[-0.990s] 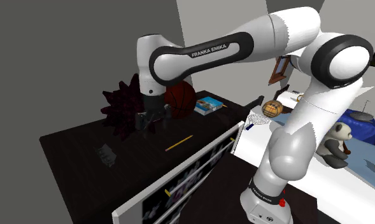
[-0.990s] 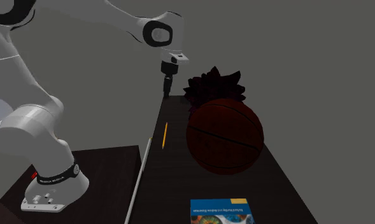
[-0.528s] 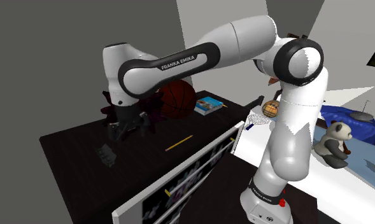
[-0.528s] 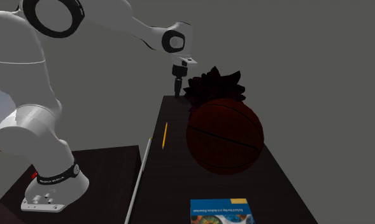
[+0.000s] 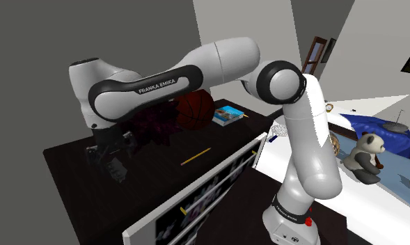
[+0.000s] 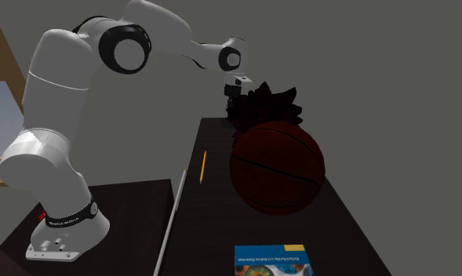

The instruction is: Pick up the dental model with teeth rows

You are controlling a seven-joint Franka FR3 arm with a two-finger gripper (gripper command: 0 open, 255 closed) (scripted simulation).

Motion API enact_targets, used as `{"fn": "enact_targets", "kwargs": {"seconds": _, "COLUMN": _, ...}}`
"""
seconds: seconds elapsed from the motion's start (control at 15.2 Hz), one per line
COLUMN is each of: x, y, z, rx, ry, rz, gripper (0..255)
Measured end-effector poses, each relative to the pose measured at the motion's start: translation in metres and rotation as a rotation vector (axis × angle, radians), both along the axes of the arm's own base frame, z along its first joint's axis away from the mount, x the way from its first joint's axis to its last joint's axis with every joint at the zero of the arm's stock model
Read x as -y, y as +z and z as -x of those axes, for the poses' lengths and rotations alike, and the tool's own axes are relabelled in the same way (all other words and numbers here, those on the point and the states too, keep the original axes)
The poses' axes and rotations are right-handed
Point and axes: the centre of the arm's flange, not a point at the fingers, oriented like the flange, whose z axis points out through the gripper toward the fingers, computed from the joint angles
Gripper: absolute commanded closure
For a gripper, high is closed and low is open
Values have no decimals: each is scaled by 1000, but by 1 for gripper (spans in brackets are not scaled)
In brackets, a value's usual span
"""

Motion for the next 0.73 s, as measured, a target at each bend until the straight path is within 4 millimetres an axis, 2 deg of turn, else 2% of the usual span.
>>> {"fn": "enact_targets", "kwargs": {"seconds": 0.46, "x": -5, "y": -36, "z": -4, "rx": 2, "ry": -2, "rz": 4, "gripper": 0}}
{"fn": "enact_targets", "kwargs": {"seconds": 0.53, "x": -4, "y": -38, "z": -4, "rx": 2, "ry": -2, "rz": 4, "gripper": 255}}
{"fn": "enact_targets", "kwargs": {"seconds": 0.73, "x": -4, "y": -38, "z": -4, "rx": 3, "ry": -2, "rz": 3, "gripper": 255}}
